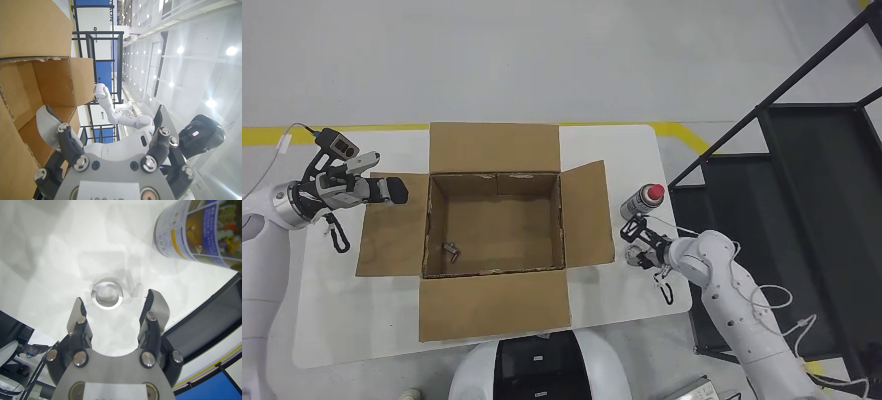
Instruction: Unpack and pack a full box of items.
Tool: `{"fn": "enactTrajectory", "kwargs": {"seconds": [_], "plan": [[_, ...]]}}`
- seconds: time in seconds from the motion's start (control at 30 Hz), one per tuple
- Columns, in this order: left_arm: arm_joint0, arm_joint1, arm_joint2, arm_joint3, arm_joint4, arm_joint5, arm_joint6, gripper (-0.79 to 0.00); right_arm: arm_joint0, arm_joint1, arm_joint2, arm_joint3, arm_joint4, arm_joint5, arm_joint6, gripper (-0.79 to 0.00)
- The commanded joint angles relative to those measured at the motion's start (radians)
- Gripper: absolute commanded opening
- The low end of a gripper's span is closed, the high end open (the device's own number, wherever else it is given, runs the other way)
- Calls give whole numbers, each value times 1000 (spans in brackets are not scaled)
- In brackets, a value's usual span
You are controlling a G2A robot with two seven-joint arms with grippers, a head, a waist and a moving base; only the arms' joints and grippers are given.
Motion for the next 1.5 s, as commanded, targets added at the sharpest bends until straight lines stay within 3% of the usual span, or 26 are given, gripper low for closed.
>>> {"fn": "enactTrajectory", "kwargs": {"seconds": [0.0, 0.2, 0.37, 0.63, 0.93, 1.03, 1.17, 1.4, 1.47], "plan": [[0, 0, 0, 0, 0, 0, 0, 0, -26, 5, 19, -41, -1, -4, 14, 0], [0, 0, 0, 0, 0, 0, 0, 0, -126, 22, 106, -206, 71, -53, 3, 0], [0, 0, 0, 0, 0, 0, 0, 0, -186, 32, 177, -308, 227, -136, -60, 0], [0, 0, 0, 0, 0, 0, 0, 0, -243, 53, 259, -478, 385, -222, -17, 0], [0, 0, 0, 0, 0, 0, 0, 0, -266, 59, 330, -554, 541, -272, -226, 0], [0, 0, 0, 0, 0, 0, 0, 0, -232, 58, 293, -567, 508, -258, -263, 0], [0, 0, 0, 0, 0, 0, 0, 0, -128, 53, 159, -556, 429, -220, -264, 0], [0, 0, 0, 0, 0, 0, 0, 0, 91, 29, -80, -417, 359, -152, -305, 0], [0, 0, 0, 0, 0, 0, 0, 0, 110, 26, -100, -406, 350, -147, -305, 0]]}}
